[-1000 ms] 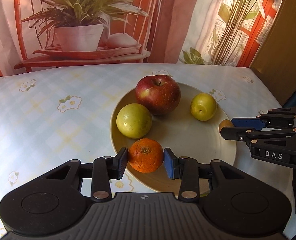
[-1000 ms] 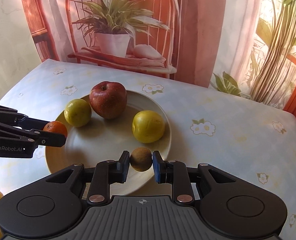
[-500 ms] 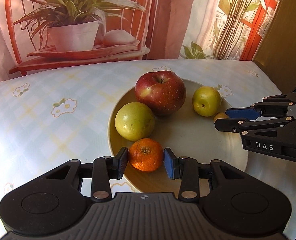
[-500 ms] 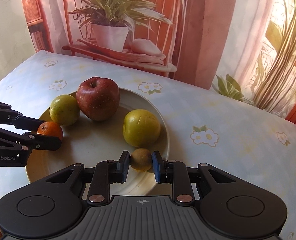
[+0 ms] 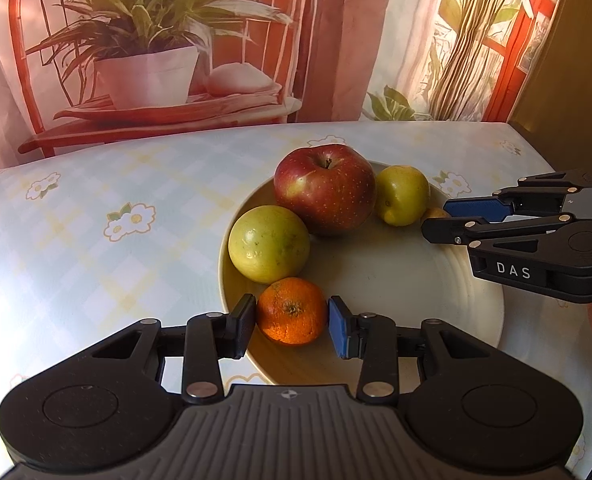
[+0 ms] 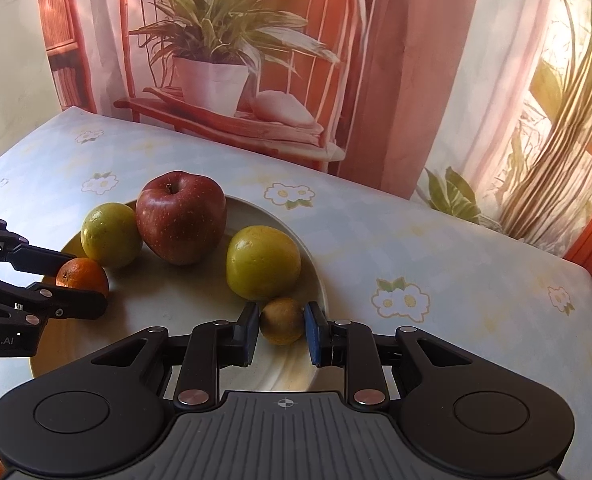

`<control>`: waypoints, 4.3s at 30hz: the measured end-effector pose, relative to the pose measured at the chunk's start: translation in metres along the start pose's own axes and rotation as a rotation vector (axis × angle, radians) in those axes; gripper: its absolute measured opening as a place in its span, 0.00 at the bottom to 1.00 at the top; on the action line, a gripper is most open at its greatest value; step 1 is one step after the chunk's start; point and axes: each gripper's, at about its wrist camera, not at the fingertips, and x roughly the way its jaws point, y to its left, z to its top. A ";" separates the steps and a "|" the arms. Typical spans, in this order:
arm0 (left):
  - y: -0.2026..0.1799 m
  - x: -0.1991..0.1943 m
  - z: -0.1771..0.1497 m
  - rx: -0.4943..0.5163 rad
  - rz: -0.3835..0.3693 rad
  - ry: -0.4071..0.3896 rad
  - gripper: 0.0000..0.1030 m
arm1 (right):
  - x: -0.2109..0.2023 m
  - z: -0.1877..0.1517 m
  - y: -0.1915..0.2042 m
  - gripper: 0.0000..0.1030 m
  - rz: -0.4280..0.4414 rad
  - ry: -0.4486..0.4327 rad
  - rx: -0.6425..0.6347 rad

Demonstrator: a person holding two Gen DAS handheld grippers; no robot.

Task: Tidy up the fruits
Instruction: 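Carry the kiwi and the tangerine onto the cream plate, then open both grippers to release the kiwi and tangerine on the plate, then move both tools back to the second large red apple in the pile, then close right gripper on the red apple and lift it toward the plate while left tool presses its top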

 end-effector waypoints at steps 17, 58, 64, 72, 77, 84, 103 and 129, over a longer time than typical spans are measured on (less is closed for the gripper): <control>-0.001 0.001 -0.002 0.000 -0.002 -0.006 0.41 | 0.007 0.003 0.002 0.29 0.011 -0.003 -0.014; 0.006 -0.133 -0.050 -0.159 0.136 -0.107 0.42 | -0.147 -0.088 0.038 0.44 0.078 -0.199 0.224; 0.006 -0.146 -0.069 -0.204 0.140 -0.118 0.42 | -0.160 -0.113 0.052 0.45 0.073 -0.176 0.206; 0.004 -0.154 -0.087 -0.218 0.147 -0.113 0.42 | -0.173 -0.134 0.068 0.52 0.096 -0.163 0.180; -0.001 -0.151 -0.094 -0.232 0.102 -0.091 0.42 | -0.177 -0.144 0.079 0.57 0.104 -0.154 0.137; -0.014 -0.145 -0.101 -0.211 0.054 -0.074 0.42 | -0.177 -0.155 0.093 0.61 0.116 -0.152 0.075; -0.023 -0.139 -0.101 -0.197 -0.038 -0.057 0.42 | -0.172 -0.162 0.101 0.62 0.148 -0.126 0.033; -0.063 -0.102 -0.103 -0.056 -0.296 0.061 0.41 | -0.146 -0.176 0.102 0.55 0.154 -0.040 0.038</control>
